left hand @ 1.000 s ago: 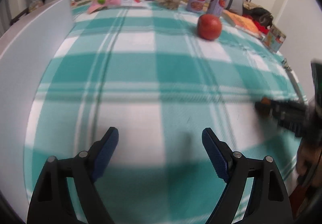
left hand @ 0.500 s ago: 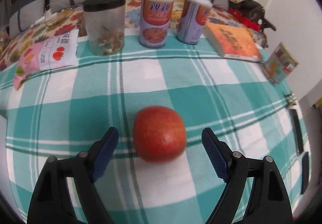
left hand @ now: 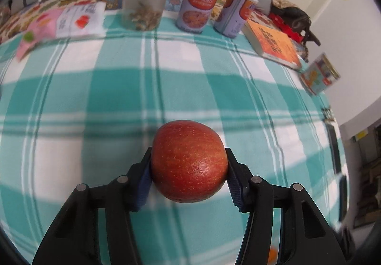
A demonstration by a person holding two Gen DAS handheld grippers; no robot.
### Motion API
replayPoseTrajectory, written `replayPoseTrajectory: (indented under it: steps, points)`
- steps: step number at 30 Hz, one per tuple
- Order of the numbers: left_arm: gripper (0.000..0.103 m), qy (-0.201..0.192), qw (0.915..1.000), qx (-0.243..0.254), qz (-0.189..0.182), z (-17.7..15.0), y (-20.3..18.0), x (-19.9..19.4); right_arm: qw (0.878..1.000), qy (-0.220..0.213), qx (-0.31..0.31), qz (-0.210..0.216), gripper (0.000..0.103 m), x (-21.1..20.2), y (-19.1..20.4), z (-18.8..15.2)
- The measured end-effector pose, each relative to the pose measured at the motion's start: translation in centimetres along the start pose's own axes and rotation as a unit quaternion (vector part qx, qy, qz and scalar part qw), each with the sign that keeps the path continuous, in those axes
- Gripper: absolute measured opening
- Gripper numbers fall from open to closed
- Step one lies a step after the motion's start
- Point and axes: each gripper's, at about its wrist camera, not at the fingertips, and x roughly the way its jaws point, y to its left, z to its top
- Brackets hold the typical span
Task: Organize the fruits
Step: 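Lower the tangerine and red apple onto the cloth and open both tools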
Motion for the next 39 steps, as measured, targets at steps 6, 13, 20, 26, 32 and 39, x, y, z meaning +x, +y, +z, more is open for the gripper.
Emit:
replayPoseTrajectory:
  steps: [6, 13, 20, 26, 32, 39]
  points:
    - [0.057, 0.042, 0.9942, -0.056, -0.082, -9.9, 4.8, -5.5, 1.0, 0.005, 0.008, 0.005, 0.077, 0.0, 0.3, -0.4]
    - [0.072, -0.015, 0.9904, -0.096, -0.098, -12.5, 9.3, -7.5, 1.0, 0.011, 0.001, 0.011, 0.077, -0.6, 2.7, -1.5]
    - [0.078, -0.053, 0.9921, -0.103, -0.046, -12.0, 11.2, -8.9, 1.0, 0.022, -0.011, 0.009, 0.077, -1.8, 4.9, -2.6]
    - [0.076, -0.08, 0.9929, -0.087, 0.004, -13.5, 10.7, -11.4, 0.999, 0.05, -0.019, -0.004, 0.077, -2.5, 6.0, -4.2]
    - [0.086, -0.098, 0.9926, -0.069, 0.023, -19.5, 8.1, -14.8, 0.994, 0.094, -0.019, -0.045, 0.084, -2.0, 6.1, -6.8]
    - [0.086, -0.073, 0.9925, -0.047, 0.087, -25.9, 5.4, -12.9, 0.989, 0.121, 0.01, -0.089, 0.084, -1.2, 5.7, -9.1]
